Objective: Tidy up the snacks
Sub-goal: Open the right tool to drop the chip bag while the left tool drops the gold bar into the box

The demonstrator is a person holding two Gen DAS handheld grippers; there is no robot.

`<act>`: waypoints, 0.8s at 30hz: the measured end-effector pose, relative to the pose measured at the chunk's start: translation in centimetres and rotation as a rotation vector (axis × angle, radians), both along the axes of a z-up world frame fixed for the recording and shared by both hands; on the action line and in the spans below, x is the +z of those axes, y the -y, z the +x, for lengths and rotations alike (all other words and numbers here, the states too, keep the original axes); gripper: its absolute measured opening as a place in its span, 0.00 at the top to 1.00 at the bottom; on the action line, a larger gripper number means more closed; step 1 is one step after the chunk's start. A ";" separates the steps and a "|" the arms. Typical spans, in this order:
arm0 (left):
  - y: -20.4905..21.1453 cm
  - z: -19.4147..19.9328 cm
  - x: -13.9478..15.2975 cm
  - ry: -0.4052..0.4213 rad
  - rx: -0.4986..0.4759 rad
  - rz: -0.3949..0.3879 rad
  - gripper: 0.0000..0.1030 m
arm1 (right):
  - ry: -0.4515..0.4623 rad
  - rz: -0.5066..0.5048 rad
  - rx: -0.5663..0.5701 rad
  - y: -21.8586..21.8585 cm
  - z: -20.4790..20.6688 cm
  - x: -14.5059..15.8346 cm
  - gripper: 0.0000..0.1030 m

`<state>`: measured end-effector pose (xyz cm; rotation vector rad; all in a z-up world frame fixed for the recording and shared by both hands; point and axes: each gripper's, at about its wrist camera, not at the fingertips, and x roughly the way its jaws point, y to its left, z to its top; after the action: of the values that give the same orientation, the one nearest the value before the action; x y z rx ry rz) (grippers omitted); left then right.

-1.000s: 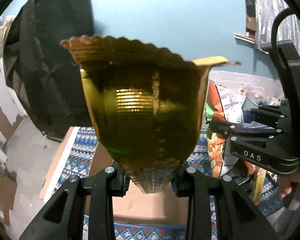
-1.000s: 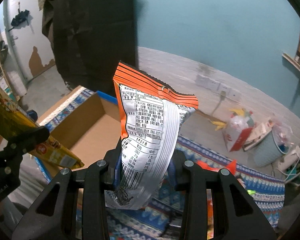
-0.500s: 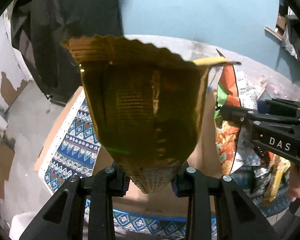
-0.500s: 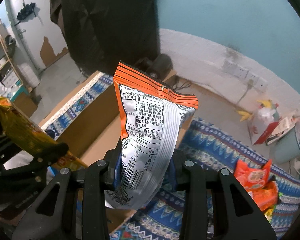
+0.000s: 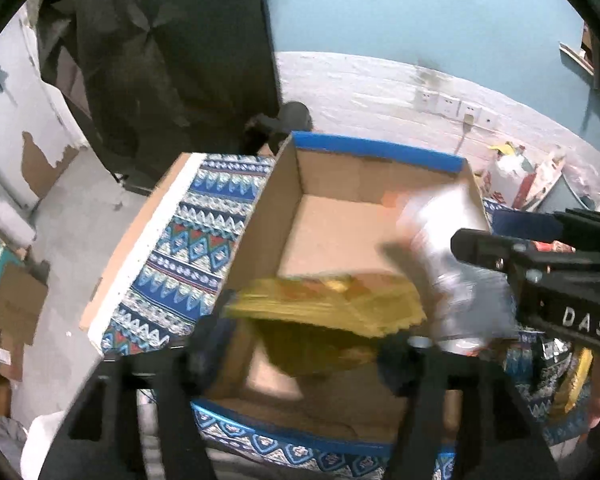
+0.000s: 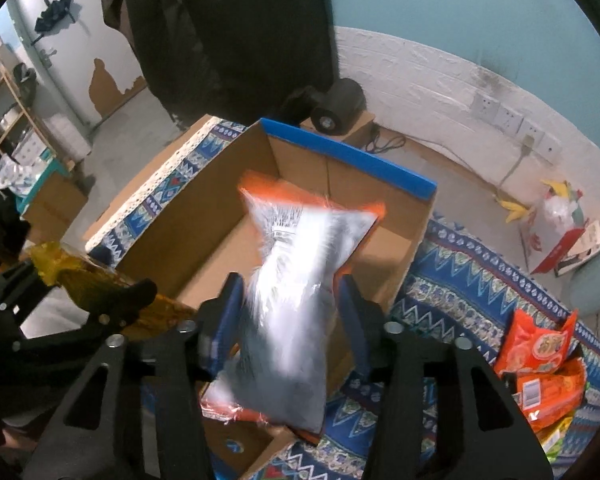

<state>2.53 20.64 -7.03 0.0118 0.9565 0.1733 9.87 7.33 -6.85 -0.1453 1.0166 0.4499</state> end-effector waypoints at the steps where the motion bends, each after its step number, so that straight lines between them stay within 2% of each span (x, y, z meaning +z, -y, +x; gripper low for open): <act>1: 0.1 -0.1 0.2 0.011 0.004 0.006 0.26 | 0.004 0.001 -0.001 0.0 0.0 0.0 0.42; 8: 0.5 0.0 0.5 0.004 -0.001 0.011 0.24 | 0.050 -0.016 -0.027 1.3 -0.1 1.3 0.31; 16: 2.8 -0.6 1.6 0.045 -0.049 0.028 0.22 | 0.096 -0.048 -0.064 4.5 -1.0 2.7 0.22; 21: 3.9 -0.2 1.1 0.022 -0.051 0.074 0.17 | 0.089 -0.066 -0.078 7.2 -1.9 2.7 0.22; 24: 4.8 -0.3 1.1 0.009 -0.080 0.045 0.17 | 0.092 -0.078 -0.089 8.6 -2.6 2.7 0.22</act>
<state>2.25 15.81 -5.94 0.0906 0.9417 0.1209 7.32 -1.25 -4.19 -0.1878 0.9466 0.3196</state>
